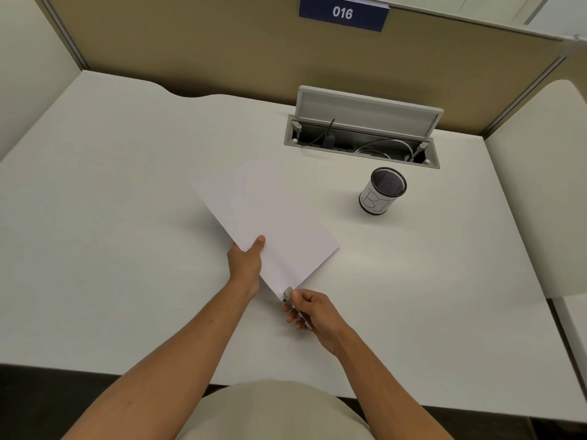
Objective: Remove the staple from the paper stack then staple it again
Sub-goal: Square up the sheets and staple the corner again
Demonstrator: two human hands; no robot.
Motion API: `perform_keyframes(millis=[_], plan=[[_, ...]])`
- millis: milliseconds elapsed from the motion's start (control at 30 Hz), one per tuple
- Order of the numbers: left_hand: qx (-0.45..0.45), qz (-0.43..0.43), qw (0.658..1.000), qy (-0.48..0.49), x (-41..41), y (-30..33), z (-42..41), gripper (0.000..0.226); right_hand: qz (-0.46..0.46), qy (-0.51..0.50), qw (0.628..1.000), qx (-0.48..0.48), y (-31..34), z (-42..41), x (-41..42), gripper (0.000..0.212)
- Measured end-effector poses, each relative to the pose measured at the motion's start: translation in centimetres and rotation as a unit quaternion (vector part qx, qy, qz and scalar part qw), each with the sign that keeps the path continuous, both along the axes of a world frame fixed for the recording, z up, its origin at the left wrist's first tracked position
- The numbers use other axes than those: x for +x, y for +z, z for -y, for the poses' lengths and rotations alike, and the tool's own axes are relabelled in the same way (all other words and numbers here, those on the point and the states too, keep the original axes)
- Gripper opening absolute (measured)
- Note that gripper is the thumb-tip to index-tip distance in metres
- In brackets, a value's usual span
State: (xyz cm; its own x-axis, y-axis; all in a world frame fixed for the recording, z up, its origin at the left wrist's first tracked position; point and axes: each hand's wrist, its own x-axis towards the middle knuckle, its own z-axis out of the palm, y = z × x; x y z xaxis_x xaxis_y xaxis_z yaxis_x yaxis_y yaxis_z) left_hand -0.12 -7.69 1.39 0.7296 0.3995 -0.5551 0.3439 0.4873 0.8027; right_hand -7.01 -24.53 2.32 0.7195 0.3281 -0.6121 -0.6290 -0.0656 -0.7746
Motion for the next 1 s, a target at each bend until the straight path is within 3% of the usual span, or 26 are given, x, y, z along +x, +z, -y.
perform_keyframes(millis=[733, 1000], plan=[[0.013, -0.008, 1.000, -0.013, 0.0, 0.0, 0.2, 0.019, 0.038, -0.040, 0.997, -0.062, 0.3, -0.6, 0.2, 0.023], [0.008, -0.008, 1.000, -0.015, -0.1, 0.3, -0.1, 0.019, 0.040, -0.003, 0.998, -0.053, 0.4, 0.6, 0.2, 0.027]])
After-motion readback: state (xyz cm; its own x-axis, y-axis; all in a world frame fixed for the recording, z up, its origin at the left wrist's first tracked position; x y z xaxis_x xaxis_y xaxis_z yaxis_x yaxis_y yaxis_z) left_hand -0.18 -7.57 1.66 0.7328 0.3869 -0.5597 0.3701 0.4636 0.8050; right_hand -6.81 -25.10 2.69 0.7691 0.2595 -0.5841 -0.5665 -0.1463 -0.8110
